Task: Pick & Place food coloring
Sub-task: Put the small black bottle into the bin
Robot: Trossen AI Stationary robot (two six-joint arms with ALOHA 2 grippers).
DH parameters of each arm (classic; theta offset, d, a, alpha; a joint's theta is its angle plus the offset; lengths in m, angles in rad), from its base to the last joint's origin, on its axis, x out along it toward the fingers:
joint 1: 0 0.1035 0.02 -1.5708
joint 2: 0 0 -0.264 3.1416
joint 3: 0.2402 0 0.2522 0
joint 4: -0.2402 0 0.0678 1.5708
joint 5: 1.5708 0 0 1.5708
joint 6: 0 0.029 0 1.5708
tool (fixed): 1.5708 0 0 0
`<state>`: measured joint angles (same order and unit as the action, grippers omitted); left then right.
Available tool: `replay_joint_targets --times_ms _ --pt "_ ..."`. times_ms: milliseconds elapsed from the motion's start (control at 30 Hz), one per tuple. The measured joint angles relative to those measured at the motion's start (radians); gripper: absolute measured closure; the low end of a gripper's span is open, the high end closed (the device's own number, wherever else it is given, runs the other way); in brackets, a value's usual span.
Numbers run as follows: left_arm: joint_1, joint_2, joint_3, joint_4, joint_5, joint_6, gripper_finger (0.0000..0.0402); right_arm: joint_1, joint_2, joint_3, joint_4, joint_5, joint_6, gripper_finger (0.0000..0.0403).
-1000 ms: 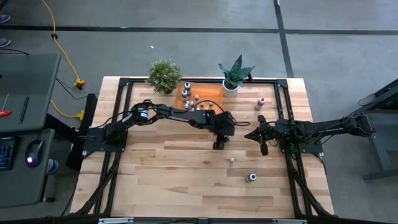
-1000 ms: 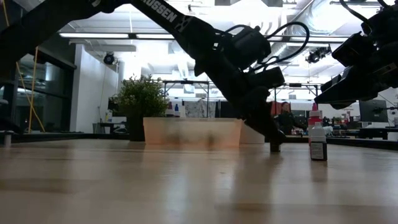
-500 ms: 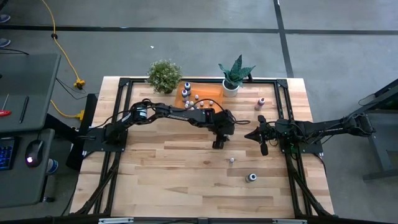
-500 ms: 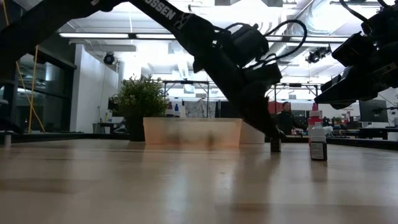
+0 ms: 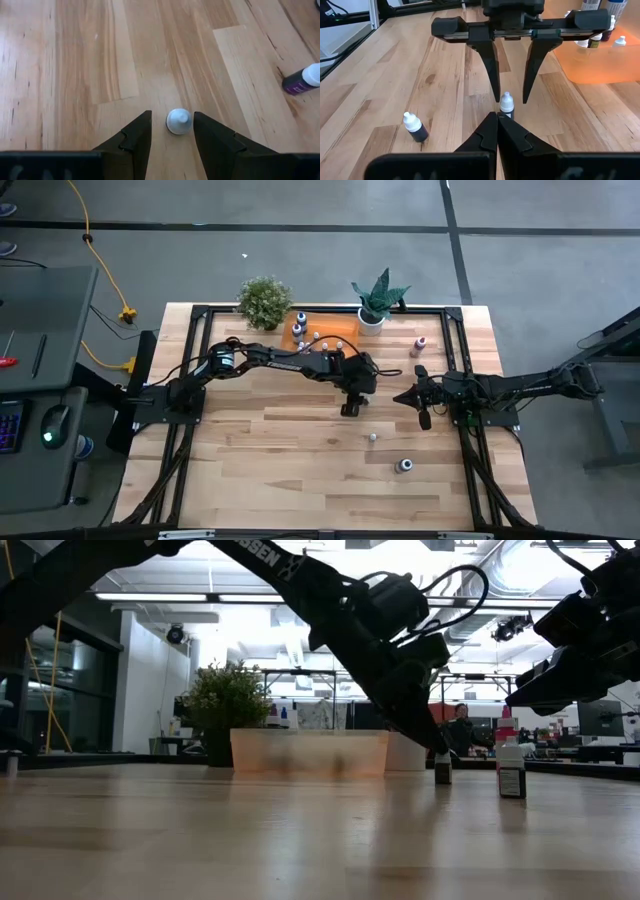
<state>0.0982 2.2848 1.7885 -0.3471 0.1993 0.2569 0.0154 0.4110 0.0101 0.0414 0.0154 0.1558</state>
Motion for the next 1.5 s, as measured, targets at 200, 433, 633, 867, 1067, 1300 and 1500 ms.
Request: replay_joint_targets --times_ms 200,433,633,867,1067,1300,1500 --pt "0.0 0.0 0.0 0.0 0.006 0.0 0.0259 0.0 0.0 0.0 0.0 0.0 0.0 0.0402" --pt "0.0 0.0 0.0 -0.005 0.023 0.0 0.0294 0.0 0.0 0.0 0.0 0.0 0.0 0.0402" --pt "0.0 0.0 0.0 -0.004 0.024 0.0 0.0326 0.0 0.0 0.0 0.0 0.0 0.0 0.0402" --pt "0.0 0.0 0.0 -0.004 0.026 0.0 0.0347 0.0 0.0 0.0 0.0 0.0 0.0 0.0402" --pt "0.0 0.0 0.0 -0.003 0.026 -0.001 0.0363 0.0 0.0 0.0 0.0 0.0 0.0 0.0402" --pt "0.0 0.0 0.0 -0.003 0.019 0.0 0.0365 0.0 0.0 0.0 0.0 0.0 0.0 0.0402" --pt "0.0 -0.002 0.0 0.0 -0.014 0.0 0.0366 0.0 0.0 0.0 0.0 0.0 0.0 0.0402"
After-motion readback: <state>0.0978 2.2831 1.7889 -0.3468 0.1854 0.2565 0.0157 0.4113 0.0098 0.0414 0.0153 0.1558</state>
